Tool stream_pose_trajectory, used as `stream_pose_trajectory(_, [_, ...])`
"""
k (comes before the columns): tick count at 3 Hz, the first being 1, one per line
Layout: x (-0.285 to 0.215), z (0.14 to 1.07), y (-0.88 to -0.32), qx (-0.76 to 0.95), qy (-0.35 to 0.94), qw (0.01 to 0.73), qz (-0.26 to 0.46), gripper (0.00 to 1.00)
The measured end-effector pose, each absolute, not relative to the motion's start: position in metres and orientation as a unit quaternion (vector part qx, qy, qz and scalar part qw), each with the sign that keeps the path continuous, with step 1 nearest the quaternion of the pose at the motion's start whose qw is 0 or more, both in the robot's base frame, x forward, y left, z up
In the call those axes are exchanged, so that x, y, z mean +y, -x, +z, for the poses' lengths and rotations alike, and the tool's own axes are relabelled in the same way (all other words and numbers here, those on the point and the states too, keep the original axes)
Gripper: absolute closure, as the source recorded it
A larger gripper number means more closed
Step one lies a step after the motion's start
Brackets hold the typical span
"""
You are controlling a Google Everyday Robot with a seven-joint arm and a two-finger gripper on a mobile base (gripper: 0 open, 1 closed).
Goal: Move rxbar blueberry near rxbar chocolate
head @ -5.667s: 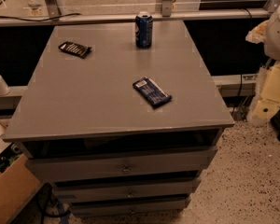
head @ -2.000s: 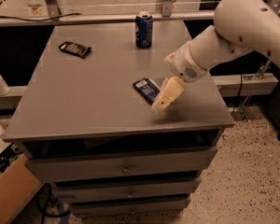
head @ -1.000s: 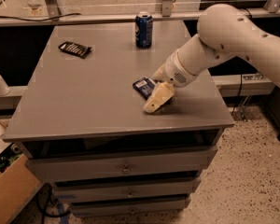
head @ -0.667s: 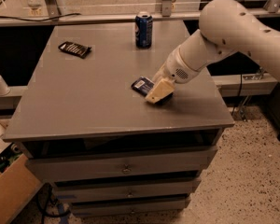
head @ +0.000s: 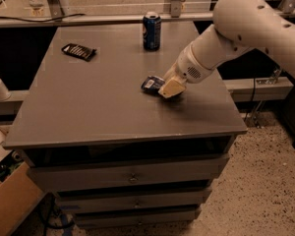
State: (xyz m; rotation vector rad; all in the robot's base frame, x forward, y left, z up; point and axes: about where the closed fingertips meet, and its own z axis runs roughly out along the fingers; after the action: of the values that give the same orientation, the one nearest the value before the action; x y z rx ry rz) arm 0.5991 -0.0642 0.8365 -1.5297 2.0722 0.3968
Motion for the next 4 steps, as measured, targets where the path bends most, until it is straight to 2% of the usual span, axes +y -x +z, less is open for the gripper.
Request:
stream_pose_trajectory(2, [-0.053, 0.861, -0.601, 0.756, 0.572, 0.283, 0.144, 1.0])
stream_pose_trajectory(4, [-0.004, 0.865, -0.648, 0.735, 0.581, 0.312, 0.157, 1.0])
